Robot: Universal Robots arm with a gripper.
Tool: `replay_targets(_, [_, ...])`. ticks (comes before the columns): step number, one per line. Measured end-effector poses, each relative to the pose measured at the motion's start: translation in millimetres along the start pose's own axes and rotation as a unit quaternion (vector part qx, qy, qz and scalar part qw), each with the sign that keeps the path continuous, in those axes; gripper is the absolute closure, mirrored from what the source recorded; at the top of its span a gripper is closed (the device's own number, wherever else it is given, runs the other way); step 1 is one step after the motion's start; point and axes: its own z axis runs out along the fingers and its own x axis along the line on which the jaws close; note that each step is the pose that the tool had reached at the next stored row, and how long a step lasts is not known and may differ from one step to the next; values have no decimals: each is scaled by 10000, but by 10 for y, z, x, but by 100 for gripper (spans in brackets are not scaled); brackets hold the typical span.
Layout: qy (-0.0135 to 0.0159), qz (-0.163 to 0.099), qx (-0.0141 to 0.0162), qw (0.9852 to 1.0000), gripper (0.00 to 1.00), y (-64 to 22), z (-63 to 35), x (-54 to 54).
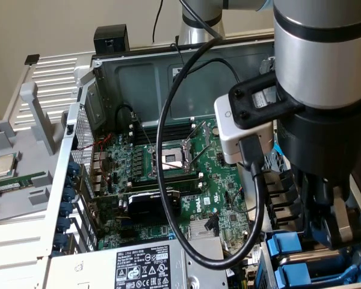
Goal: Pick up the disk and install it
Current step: 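Insert the second disk wire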
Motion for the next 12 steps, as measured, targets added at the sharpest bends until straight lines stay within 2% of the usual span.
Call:
replay_targets(5, [5,-1,39,10000,84,8,-2,-1])
replay_targets(12, [14,-3,72,10000,84,16,-2,-2])
